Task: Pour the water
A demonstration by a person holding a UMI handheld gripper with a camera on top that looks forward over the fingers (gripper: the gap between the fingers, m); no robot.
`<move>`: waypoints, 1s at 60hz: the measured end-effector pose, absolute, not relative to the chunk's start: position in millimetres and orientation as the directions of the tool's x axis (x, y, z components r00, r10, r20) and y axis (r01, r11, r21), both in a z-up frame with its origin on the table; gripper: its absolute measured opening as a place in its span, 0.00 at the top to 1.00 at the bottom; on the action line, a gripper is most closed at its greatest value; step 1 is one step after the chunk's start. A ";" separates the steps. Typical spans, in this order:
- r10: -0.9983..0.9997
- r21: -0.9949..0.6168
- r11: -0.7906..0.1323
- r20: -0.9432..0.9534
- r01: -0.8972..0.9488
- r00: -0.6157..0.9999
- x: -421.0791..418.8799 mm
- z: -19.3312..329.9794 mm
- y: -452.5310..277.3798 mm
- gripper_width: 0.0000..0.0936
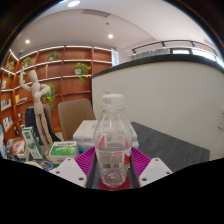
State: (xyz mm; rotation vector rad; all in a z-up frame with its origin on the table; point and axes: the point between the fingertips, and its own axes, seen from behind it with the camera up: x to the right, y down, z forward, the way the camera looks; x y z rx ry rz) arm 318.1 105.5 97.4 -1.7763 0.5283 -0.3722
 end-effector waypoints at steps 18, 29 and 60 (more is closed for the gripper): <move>-0.466 -0.953 -0.251 -0.037 -0.172 0.884 267.3 102.2 53.2 0.19; -0.344 -0.952 -0.284 -0.005 -0.109 0.939 198.4 118.9 -7.1 0.19; 0.005 -0.964 -0.262 -0.034 -0.032 0.999 36.7 133.6 -107.2 0.19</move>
